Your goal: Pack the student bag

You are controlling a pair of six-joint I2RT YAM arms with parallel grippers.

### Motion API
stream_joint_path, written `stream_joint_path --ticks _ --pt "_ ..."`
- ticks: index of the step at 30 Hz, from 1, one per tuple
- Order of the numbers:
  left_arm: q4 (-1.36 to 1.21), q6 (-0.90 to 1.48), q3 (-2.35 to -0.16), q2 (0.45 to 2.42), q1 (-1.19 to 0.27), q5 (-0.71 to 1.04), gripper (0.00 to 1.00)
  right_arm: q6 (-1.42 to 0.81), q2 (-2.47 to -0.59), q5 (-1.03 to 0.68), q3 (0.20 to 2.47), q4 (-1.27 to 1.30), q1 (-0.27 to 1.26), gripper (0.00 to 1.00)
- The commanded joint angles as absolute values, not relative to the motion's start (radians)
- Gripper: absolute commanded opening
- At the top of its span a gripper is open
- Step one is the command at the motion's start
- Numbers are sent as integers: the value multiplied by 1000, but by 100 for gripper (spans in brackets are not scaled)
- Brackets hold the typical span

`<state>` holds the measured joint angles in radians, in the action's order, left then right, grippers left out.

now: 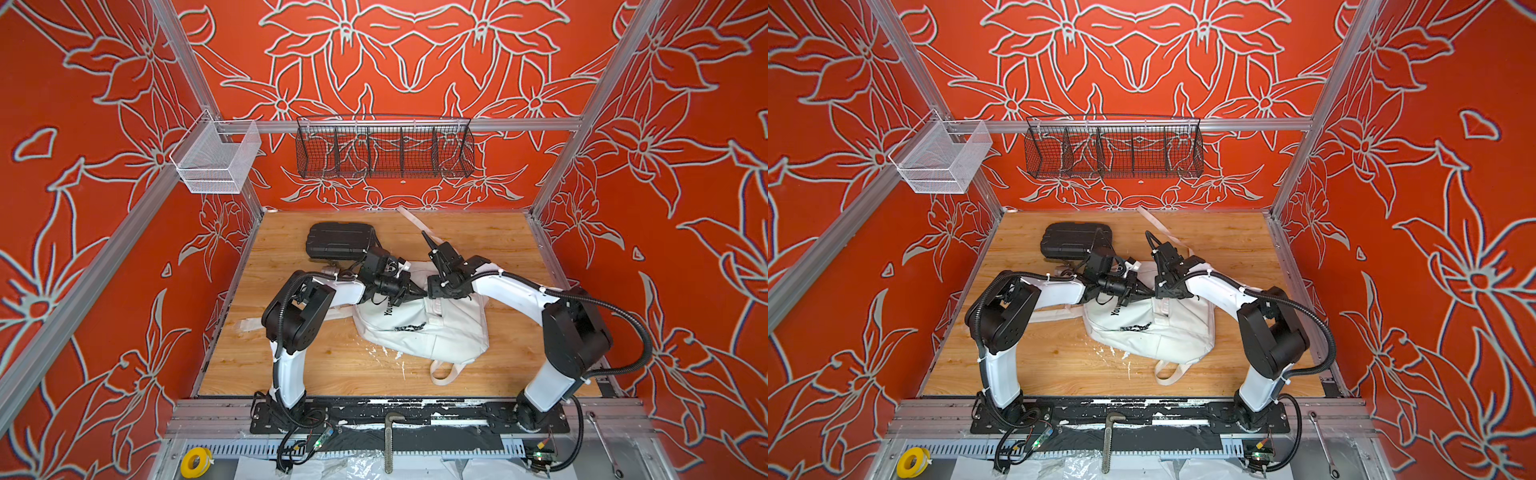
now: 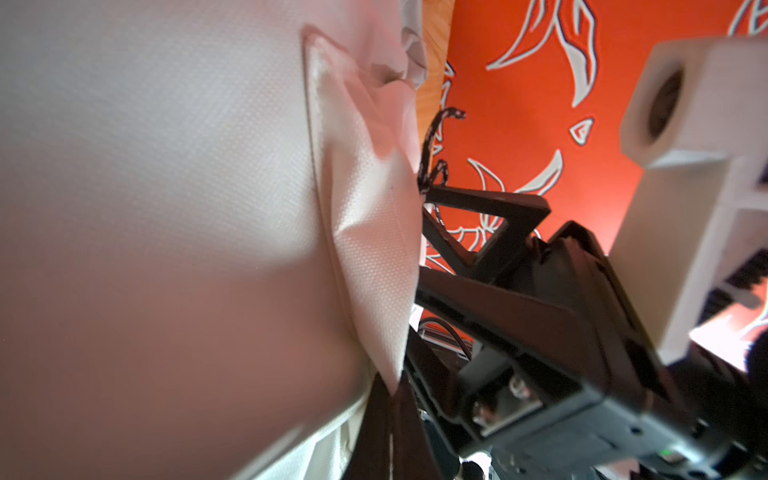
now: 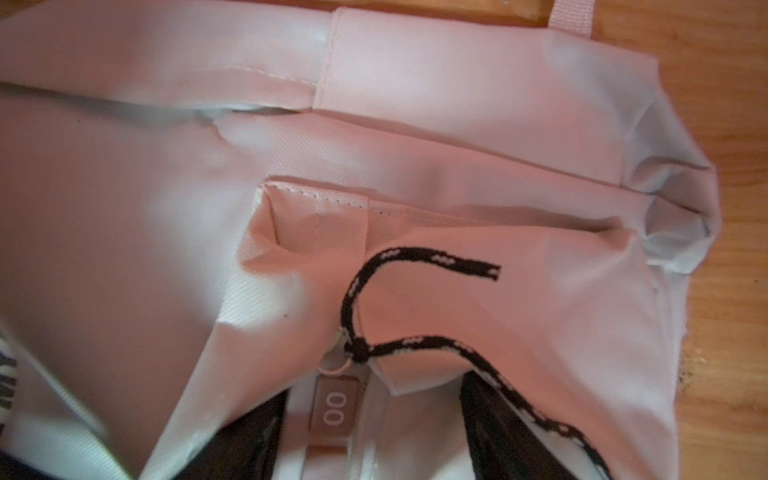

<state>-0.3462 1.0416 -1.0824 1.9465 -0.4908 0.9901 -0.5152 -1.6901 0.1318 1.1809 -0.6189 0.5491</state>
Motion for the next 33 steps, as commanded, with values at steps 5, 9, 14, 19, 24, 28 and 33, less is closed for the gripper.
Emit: stream_joint_path --ticks 5,9,14,19,24,28,33 --pt "-571 1125 -1149 1865 -453 1116 0 -571 -1853 343 1079 -858 503 73" --pt "-623 1177 -1143 1862 -461 1117 0 -569 -1929 371 1181 -907 501 74" --pt "-619 1183 -1157 1845 -465 1103 0 -538 -2004 404 1261 -970 504 75" --pt "-226 886 -1220 1812 -452 1046 0 -513 -1842 287 1307 -952 502 75" --pt "-100 782 -1222 1837 -445 1019 0 -459 -1666 174 1363 -940 500 75" --pt "-110 785 -1208 1833 -445 1004 0 -441 -1649 134 1352 -974 500 74" --pt "-96 781 -1209 1810 -445 987 0 -472 -1650 109 1258 -978 512 73"
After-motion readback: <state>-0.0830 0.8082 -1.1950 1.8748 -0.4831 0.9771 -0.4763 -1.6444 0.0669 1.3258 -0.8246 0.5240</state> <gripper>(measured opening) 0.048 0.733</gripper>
